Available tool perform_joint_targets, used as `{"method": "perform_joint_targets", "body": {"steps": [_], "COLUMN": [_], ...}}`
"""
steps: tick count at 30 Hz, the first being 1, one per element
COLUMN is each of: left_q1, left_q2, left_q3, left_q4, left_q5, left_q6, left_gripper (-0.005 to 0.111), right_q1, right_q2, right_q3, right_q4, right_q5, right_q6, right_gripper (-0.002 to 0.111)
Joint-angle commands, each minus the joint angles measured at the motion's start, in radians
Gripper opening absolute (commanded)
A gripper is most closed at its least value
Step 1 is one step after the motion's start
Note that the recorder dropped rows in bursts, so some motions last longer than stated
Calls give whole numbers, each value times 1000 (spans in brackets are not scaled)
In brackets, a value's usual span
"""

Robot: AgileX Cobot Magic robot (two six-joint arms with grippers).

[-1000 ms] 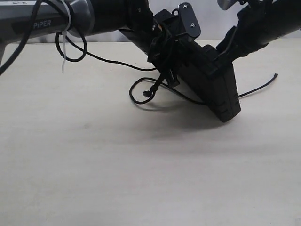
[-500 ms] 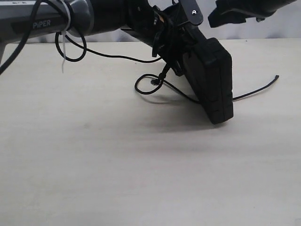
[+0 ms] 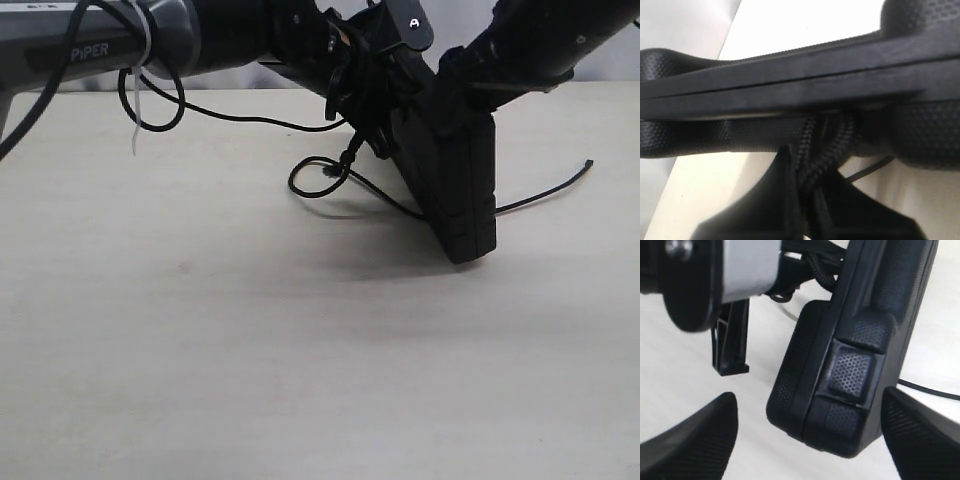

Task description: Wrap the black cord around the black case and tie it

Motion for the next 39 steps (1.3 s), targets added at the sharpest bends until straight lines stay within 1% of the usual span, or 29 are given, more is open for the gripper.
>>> {"method": "perform_joint_targets", "body": {"steps": [1, 4, 9, 11, 12, 13, 15, 16, 17, 18, 19, 23, 24, 26, 28, 31, 35, 37, 39], "left_q1": [-5, -5, -12, -13, -13, -13, -13, -13, -13, -13, -13, -13, -13, -13, -11, -11, -13, -11, -11], "left_q2": [-3, -3, -3, -3, -3, -3, -3, -3, -3, -3, -3, -3, -3, -9, -11, -11, -11, -11, -11], "left_q3": [-2, -2, -2, -2, -2, -2, -2, -2, -2, -2, -2, -2, -2, -2, -2, -2, -2, -2, -2], "left_q4": [-12, -15, -12, -14, -14, -14, -14, -14, -14, -16, -16, -26, -34, -37, -34, -34, -34, -34, -34], "left_q5": [-17, -12, -10, -10, -8, -3, -1, 1, -1, -5, -11, -34, -34, -41, -63, -102, -135, -131, -131], "left_q6": [-1, -1, -1, -1, -1, -1, -1, -1, -1, -1, -1, -8, -8, -18, -60, -76, -76, -76, -76], "left_gripper": [0, 0, 0, 0, 0, 0, 0, 0, 0, 0, 0, 0, 0, 0, 0, 0, 0, 5, 18], "right_q1": [49, 69, 70, 70, 70, 70, 67, 67, 67, 67, 67, 46, 29, -40, -88, -134, -132, -132, -132], "right_q2": [19, 33, 52, 56, 57, 57, 58, 58, 58, 58, 58, 52, 52, 52, 52, 57, 57, 58, 61], "right_q3": [-3, -3, -3, -3, -3, -3, -3, -3, -3, -3, -3, -3, -3, -3, -3, -3, 23, 30, 32], "right_q4": [-135, -190, -200, -245, -294, -307, -313, -313, -311, -305, -300, -243, -218, -160, -106, -32, -33, -35, -40], "right_q5": [-22, -32, -37, -40, -52, -52, -56, -56, -56, -56, -59, -61, -61, -52, -52, -27, -45, -57, -56], "right_q6": [78, 99, 113, 146, 180, 180, 180, 180, 180, 176, 173, 173, 173, 173, 168, 93, 83, 83, 83], "right_gripper": [74, 74, 74, 70, 63, 59, 45, 32, 23, 6, 4, 4, 4, 4, 4, 4, 4, 4, 4]}}
